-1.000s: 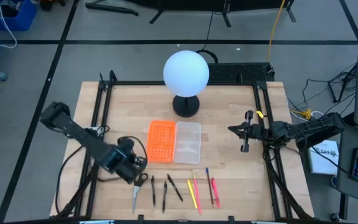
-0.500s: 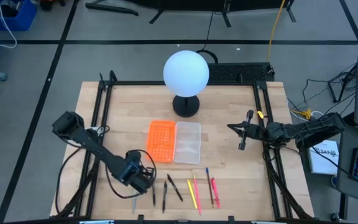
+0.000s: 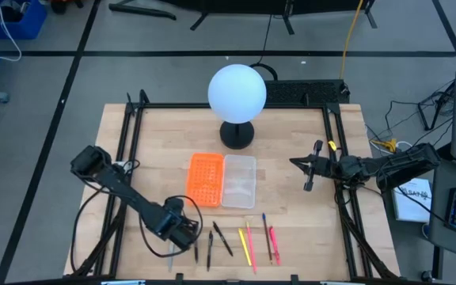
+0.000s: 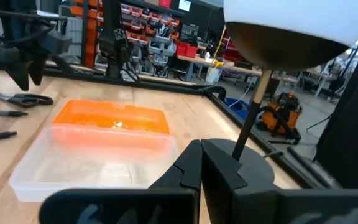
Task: Pick & place school supplies into a supply box
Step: Put the black scissor into the supply box
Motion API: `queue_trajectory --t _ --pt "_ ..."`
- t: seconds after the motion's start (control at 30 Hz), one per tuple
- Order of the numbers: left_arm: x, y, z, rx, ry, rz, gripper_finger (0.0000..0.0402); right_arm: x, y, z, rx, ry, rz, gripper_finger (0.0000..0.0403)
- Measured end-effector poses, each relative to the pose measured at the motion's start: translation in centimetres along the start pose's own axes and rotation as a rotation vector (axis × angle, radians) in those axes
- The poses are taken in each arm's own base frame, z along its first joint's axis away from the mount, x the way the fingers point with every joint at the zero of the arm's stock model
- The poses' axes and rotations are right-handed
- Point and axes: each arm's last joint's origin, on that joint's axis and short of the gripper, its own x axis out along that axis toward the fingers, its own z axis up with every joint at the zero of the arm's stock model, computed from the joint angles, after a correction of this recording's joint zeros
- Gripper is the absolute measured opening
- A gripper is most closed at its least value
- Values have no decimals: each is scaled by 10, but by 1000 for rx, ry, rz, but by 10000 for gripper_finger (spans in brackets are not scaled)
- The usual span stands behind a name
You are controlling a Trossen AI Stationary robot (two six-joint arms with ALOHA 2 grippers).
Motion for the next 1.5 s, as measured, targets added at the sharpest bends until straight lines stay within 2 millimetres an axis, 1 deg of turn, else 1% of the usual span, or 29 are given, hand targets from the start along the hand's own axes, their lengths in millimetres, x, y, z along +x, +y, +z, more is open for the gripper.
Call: queue_trajectory --t 0.1,0.37,0.7,0.83,0.93,1.0,1.03,1.2,1.3,1.4,1.5 --pt "5 -3 -2 2 -2 -2 211 0 0 0 24 1 1 0" --pt "22 -7 -4 16 -22 41 188 0 0 -1 22 7 5 0" --pt "49 -18 0 56 -30 104 167 0 1 -4 26 39 11 0" --pt "57 -24 3 104 -10 96 142 0 1 -4 19 37 10 0" --pt "58 -27 5 108 3 82 101 0 1 -3 23 30 9 0" --pt "56 -26 6 109 -6 71 67 0 1 -3 27 25 8 0" --pt "55 -26 6 110 -11 66 58 0 1 -3 33 25 8 0" --pt "44 -21 5 136 -56 44 58 0 1 -4 51 34 10 0" --pt "36 -15 8 144 -123 38 58 0 1 -5 44 44 11 0" --pt "21 -12 12 139 -174 -10 58 0 1 -5 42 48 12 0" --pt "8 -9 12 146 -183 -58 58 0 1 -5 40 50 13 0"
